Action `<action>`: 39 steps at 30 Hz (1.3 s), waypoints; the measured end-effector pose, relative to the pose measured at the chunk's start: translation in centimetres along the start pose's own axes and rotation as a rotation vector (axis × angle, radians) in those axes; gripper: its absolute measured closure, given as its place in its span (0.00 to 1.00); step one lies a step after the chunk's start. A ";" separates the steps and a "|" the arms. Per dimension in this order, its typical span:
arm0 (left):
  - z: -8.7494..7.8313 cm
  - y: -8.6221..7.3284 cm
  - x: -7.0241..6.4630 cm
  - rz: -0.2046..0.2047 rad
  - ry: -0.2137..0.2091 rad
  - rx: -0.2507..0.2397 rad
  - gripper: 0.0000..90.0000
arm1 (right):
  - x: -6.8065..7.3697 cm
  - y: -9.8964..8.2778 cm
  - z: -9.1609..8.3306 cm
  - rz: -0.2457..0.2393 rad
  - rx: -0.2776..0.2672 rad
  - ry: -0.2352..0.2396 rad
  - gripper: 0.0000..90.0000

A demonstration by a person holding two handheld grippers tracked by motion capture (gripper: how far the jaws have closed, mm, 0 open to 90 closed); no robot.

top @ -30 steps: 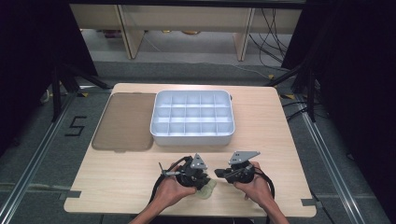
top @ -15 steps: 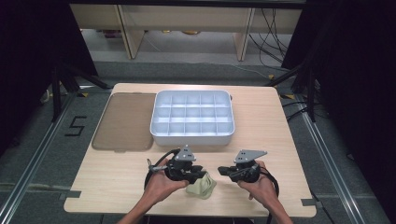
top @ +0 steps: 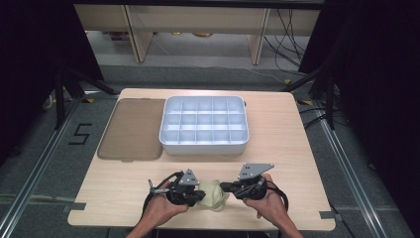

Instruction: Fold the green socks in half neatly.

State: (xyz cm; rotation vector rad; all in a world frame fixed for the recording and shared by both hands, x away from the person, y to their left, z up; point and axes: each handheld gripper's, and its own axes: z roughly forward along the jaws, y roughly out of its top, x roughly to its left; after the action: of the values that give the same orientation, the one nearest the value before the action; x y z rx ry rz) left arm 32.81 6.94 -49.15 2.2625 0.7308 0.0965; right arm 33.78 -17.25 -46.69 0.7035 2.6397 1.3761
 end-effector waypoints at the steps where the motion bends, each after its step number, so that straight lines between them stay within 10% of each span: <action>1: 0.2 -0.1 0.1 0.007 -0.002 0.007 0.95 | 0.2 0.1 0.3 -0.006 0.006 0.004 0.99; 9: 0.7 -0.3 -0.1 0.011 -0.002 0.021 0.95 | 1.3 0.2 2.6 -0.052 0.089 0.027 0.99; 19: 0.5 -0.5 0.0 0.052 -0.005 0.052 0.95 | -0.7 -2.9 1.4 0.001 0.198 -0.078 0.99; 20: 0.8 -0.6 -0.4 -0.002 -0.010 0.013 0.95 | -0.7 -3.2 1.4 0.008 0.195 -0.086 0.99; 24: 0.9 -0.6 -0.6 -0.002 -0.014 0.011 0.95 | -0.8 -2.3 0.7 0.000 0.157 -0.091 0.99; 26: 0.7 -0.5 -0.5 0.062 -0.019 0.057 0.95 | -0.7 -1.6 0.4 -0.014 0.126 -0.093 0.98; 30: 0.6 0.1 -0.7 -0.011 -0.004 -0.013 0.94 | -0.7 -0.6 1.4 -0.026 0.110 -0.082 0.98; 39: 1.1 1.5 2.2 -0.032 0.071 -0.024 0.94 | -1.9 -0.4 3.3 -0.009 0.141 -0.091 0.98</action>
State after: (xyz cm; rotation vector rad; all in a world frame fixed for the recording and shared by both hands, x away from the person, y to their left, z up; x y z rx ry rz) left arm 35.65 6.57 -49.22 2.2336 0.7983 0.1699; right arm 36.26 -15.79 -49.27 0.7499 2.6839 1.1347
